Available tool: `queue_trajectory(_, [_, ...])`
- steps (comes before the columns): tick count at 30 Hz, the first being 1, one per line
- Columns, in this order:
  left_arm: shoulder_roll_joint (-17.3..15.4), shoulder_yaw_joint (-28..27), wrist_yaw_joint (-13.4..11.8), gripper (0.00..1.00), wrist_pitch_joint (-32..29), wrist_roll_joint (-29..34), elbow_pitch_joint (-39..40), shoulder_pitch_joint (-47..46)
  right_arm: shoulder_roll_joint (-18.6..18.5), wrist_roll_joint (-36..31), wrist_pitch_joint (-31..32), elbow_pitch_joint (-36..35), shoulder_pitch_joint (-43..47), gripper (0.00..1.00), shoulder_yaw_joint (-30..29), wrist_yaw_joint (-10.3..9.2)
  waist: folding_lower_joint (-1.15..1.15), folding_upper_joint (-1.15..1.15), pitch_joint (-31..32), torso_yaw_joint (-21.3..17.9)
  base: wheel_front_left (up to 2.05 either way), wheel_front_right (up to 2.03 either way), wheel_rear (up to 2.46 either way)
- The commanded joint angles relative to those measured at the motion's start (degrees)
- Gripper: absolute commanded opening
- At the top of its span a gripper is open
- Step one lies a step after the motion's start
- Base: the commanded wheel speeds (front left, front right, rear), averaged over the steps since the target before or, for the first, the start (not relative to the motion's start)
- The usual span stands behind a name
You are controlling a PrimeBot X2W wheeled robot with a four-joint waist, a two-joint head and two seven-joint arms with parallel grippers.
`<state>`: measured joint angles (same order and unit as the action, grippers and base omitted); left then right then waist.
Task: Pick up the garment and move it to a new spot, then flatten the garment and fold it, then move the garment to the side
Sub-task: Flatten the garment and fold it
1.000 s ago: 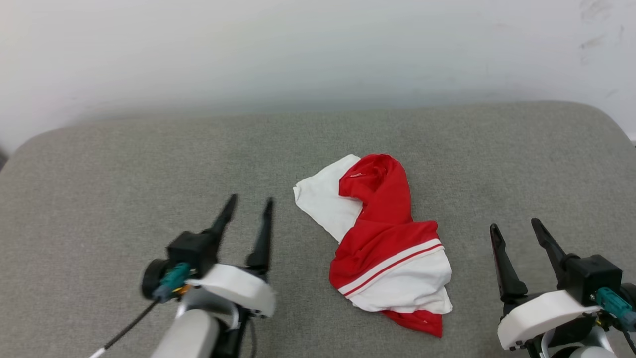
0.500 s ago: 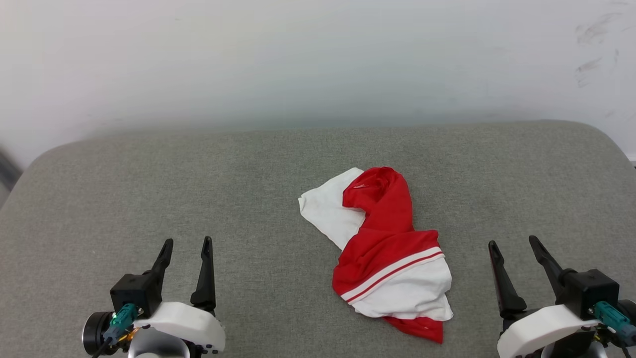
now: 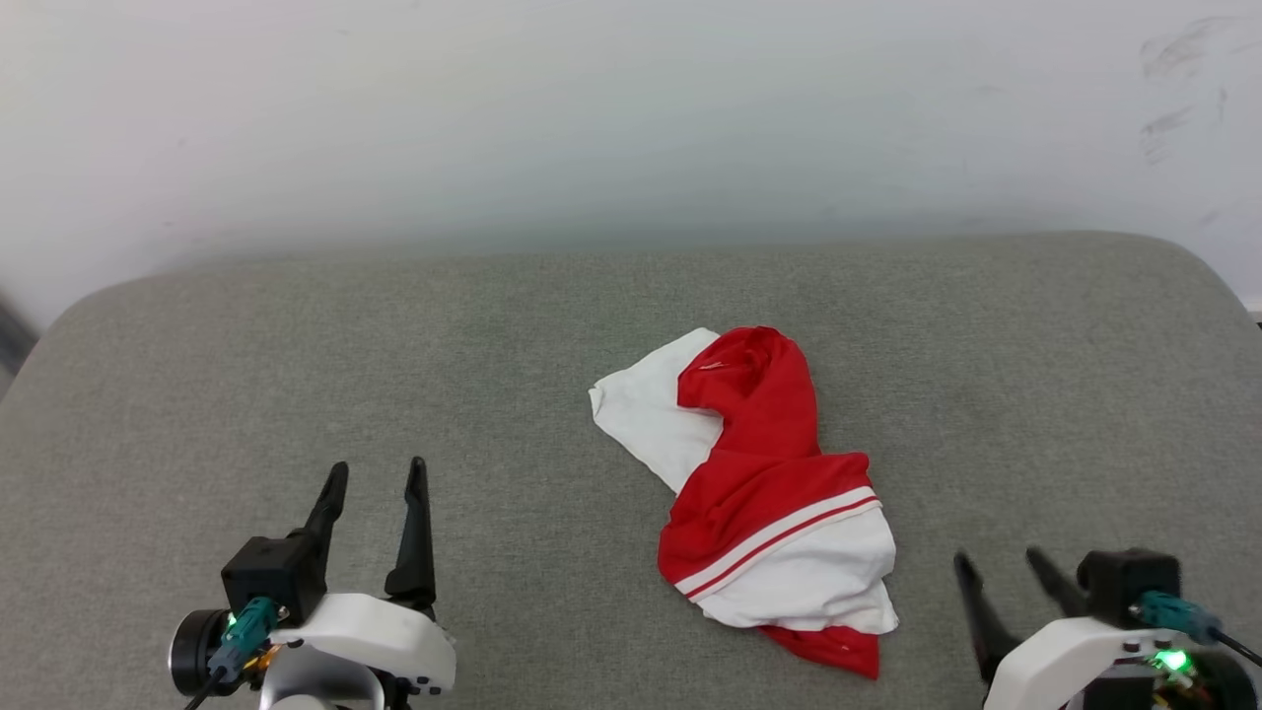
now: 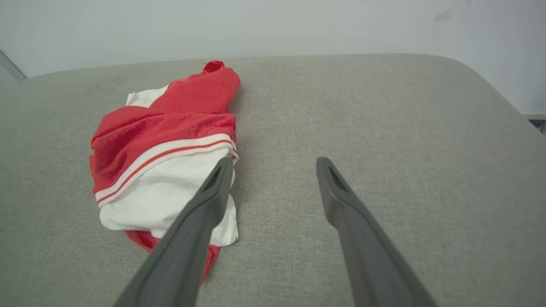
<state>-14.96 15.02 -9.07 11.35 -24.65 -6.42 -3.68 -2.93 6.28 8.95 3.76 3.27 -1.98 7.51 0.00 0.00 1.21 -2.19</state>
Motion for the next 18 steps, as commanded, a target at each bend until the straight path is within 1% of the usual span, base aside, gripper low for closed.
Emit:
queue_trajectory(1, [0.15,0.23,0.02,1.0,0.34,0.17,0.31,-0.4,0.1,1.04,4.03,0.93,0.47,1.0,0.36,-0.03,0.0,0.0,-0.27,0.36,0.0,0.0,0.0])
queue_trajectory(4, [0.37,0.76,0.1,1.0,0.28,0.39,0.6,-1.16,-1.43,1.79,13.84,1.8,-0.4,1.0,1.3,-0.04,0.0,0.0,-0.98,1.2,0.0,0.0,0.0])
queue_trajectory(6, [0.49,1.24,0.39,1.0,0.28,0.55,0.73,-1.93,-2.39,3.22,18.52,1.3,-1.43,1.0,2.34,-0.03,0.0,0.0,-1.88,1.95,0.0,0.0,0.0])
queue_trajectory(8, [0.63,1.59,0.55,1.0,0.42,0.71,0.84,-2.49,-3.18,4.73,21.9,0.77,-2.33,1.0,4.05,-0.03,0.0,0.0,-2.88,2.68,0.0,0.0,0.0])
queue_trajectory(13, [1.02,2.09,1.29,1.0,1.01,0.77,0.53,-4.6,-6.14,7.72,26.31,1.05,-6.21,1.0,9.0,-0.04,0.0,0.0,-5.62,4.25,0.0,0.0,0.0])
queue_trajectory(18, [1.54,2.48,1.68,1.0,1.58,0.82,-0.27,-6.04,-7.67,9.18,27.94,3.31,-9.72,1.0,11.55,-0.04,0.0,0.0,-7.54,5.14,0.0,0.0,0.0])
